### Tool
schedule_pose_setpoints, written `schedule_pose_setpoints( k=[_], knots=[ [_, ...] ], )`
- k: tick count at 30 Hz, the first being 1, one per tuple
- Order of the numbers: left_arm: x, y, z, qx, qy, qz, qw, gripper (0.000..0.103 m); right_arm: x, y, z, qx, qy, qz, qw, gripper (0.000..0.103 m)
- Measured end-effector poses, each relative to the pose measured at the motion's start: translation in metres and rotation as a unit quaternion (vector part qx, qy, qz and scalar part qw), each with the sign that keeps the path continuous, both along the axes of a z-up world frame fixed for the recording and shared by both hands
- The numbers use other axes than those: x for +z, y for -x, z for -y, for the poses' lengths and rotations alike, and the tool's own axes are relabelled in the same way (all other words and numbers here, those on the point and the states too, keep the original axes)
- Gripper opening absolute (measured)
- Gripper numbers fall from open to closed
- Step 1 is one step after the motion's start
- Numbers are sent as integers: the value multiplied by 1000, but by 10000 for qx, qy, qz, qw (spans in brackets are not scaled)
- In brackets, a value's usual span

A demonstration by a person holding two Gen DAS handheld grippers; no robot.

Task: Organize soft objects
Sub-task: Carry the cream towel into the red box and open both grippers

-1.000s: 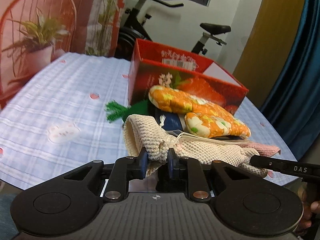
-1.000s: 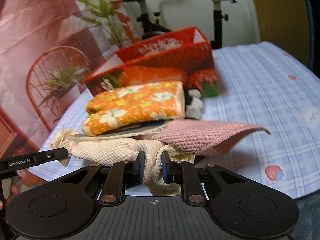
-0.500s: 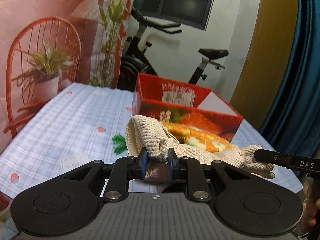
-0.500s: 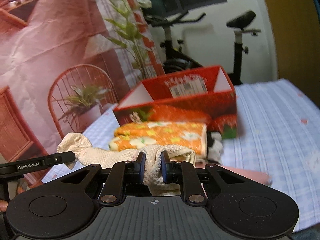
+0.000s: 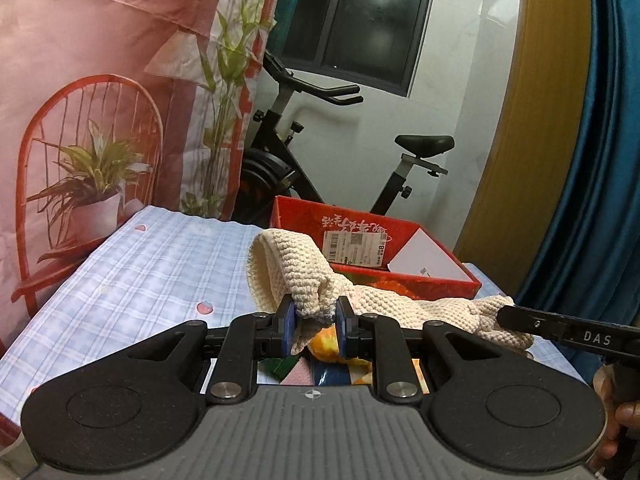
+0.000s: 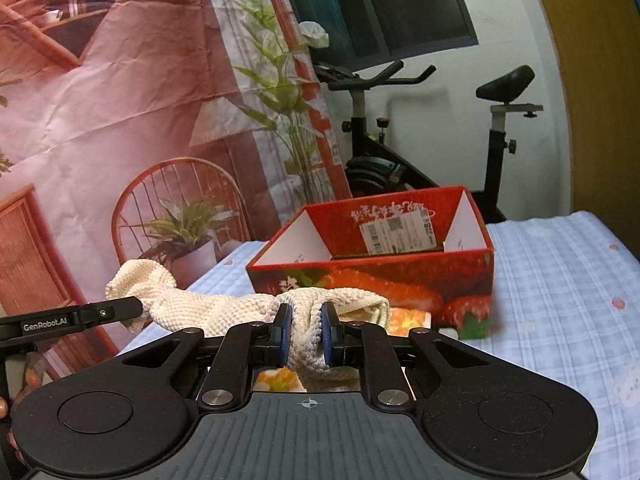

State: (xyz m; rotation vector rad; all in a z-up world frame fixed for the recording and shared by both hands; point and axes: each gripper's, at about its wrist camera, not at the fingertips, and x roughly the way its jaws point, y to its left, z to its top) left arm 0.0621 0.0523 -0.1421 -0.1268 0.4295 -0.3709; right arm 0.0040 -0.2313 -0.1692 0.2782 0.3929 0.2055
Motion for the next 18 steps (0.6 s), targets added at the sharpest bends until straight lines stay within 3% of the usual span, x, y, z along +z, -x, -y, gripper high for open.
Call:
schedule_pose_setpoints(
  k=[8,18],
  knots=[
    [18,-52,28,-264,-246,178,9992,22,15,-51,19,-73,474,149,9987,14],
    [14,-153,76,-758,-496,-672,9936,22,33,-157,49,-143,1394,-199,9899,14]
  ],
)
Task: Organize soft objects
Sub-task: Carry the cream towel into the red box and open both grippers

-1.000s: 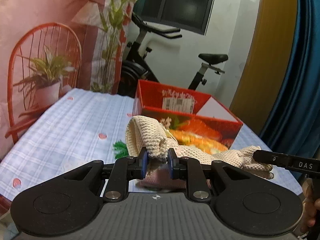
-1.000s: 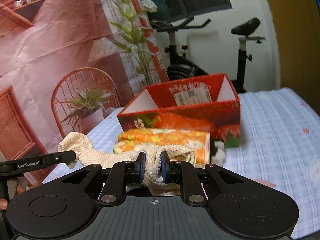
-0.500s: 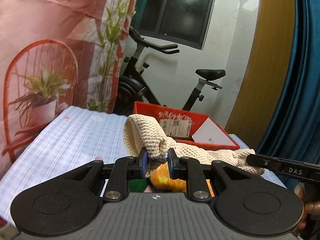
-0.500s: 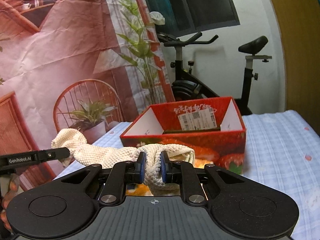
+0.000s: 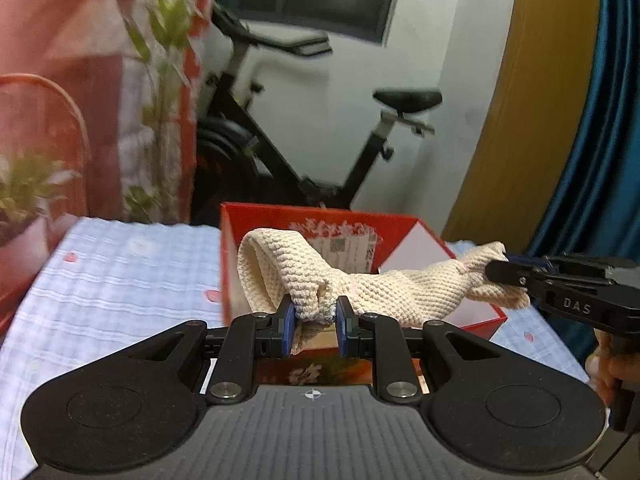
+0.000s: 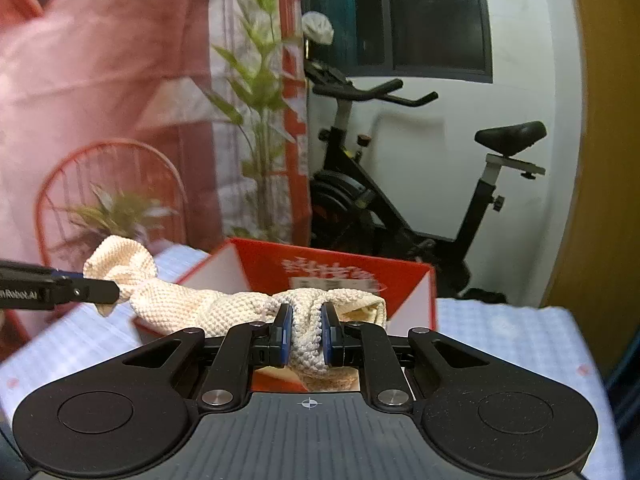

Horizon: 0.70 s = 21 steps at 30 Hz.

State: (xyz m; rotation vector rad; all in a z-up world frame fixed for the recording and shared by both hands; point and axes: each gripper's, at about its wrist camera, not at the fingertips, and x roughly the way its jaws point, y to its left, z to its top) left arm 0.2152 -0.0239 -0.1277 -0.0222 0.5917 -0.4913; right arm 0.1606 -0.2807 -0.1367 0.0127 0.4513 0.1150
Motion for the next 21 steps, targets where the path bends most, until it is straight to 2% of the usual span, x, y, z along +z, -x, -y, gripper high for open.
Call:
schedule_pose_setpoints(
  k=[5,10,21],
  knots=[
    [-14,-32,21,-176,-314,-554,9978,22,-14,-38,6,-11,307,-513,9982,14],
    [-28,-54,32,-250,-422,-1081,9929,22,-27,-62,7,77,386,-954,9947,14],
    [-40,-81,49,-454,-637,-1463,9861,23,-47,-98,13,210,-31,-1737,9846,14]
  ],
)
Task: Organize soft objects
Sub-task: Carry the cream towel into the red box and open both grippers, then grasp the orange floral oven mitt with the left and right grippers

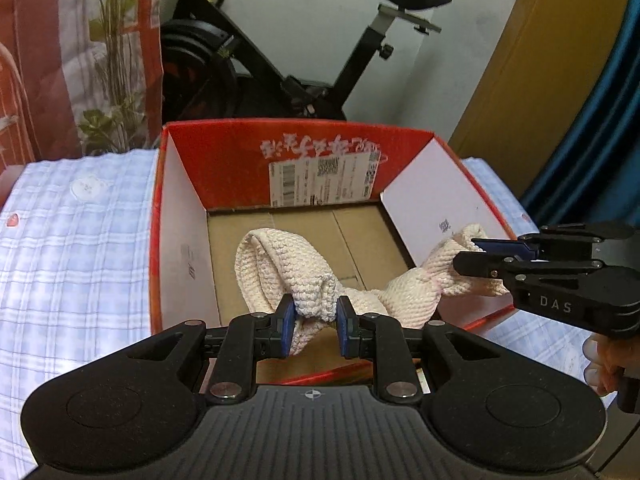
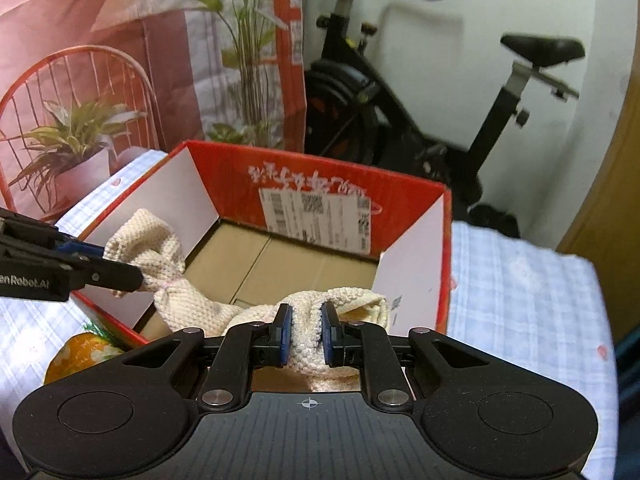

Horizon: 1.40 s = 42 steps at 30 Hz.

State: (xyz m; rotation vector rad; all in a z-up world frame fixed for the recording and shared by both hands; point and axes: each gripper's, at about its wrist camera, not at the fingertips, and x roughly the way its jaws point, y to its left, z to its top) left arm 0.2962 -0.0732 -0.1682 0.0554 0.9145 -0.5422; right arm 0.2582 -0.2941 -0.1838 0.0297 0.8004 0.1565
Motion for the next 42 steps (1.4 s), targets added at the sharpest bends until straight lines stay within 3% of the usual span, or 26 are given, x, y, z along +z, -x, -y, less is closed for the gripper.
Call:
schedule_pose_setpoints(
  k=[8,12,14,18,21,26,32,42],
  knots=[
    [-15,-10,8,-40,-145,-336,9993,25,-7,-15,0,-110,-420,-439,9981,14],
    [-11,-9,8,-106,-112,-308,9994,38,-9,-16,-2,-173,-429,-531,9975,20],
    [-4,-6,7,-138,-14,-218,9997,46,-6,-14,-4,-201,-345,-467,9981,25],
    [18,7,-3,-133,91,108,9998,47,8,-4,-8,-231,-177,-267,9992,31],
    [29,20,-16,-38,349,235,9991,47,22,12,-11,-129,-306,30,9994,35],
    [35,51,-39,158,437,574,9973,47,35,53,-15,-86,-718,554,9958,35],
    [19,74,-55,506,536,598,9955,47,15,98,-19,-281,-1039,828,9907,35],
    [-19,89,-66,871,660,169,9939,47,-44,128,-31,-287,-1188,201,9923,35]
  ],
)
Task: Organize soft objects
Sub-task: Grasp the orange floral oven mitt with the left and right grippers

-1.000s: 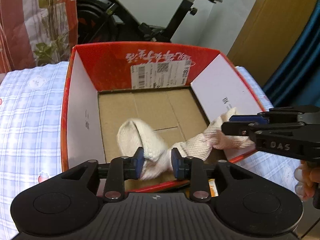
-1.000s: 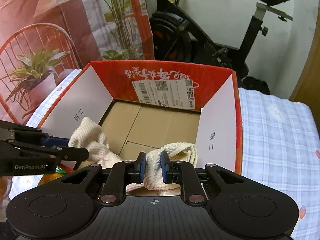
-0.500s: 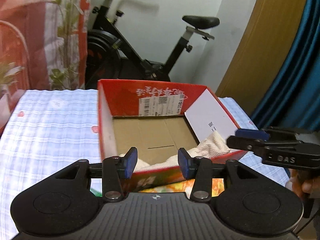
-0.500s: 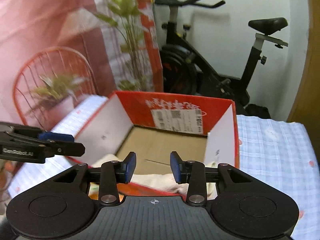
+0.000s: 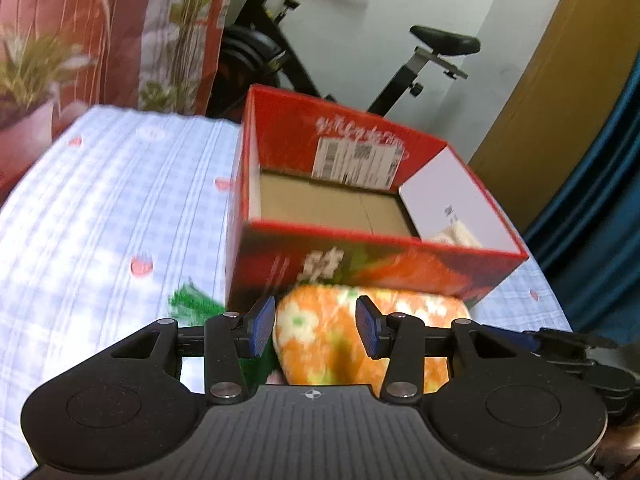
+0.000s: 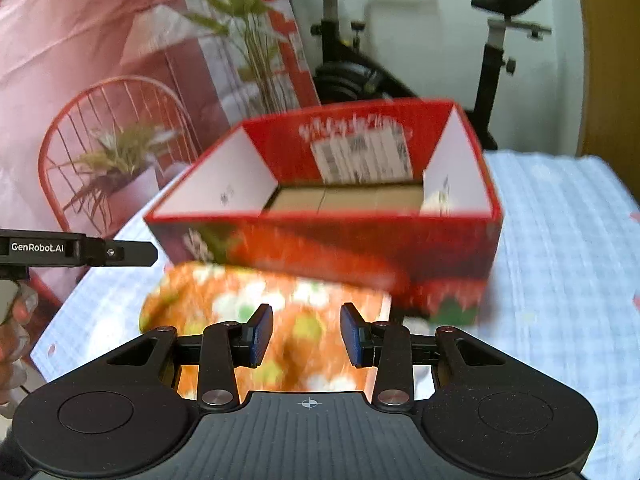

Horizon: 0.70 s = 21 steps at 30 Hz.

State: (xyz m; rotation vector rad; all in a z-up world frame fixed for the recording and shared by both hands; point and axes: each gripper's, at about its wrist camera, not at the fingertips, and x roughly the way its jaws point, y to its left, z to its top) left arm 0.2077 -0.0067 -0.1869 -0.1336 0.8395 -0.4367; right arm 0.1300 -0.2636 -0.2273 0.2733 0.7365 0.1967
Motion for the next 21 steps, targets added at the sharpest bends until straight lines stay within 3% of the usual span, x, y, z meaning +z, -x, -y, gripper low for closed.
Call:
schedule_pose_setpoints(
  k=[9,21],
  knots=[
    [-30,5,-10,81,300,-579,9978,47,-31,9,-7,19,-169,-266,9995,35],
    [-38,10,0,41,321,-537,9980,46,-33,3,-6,52,-165,-305,9994,35]
  ],
)
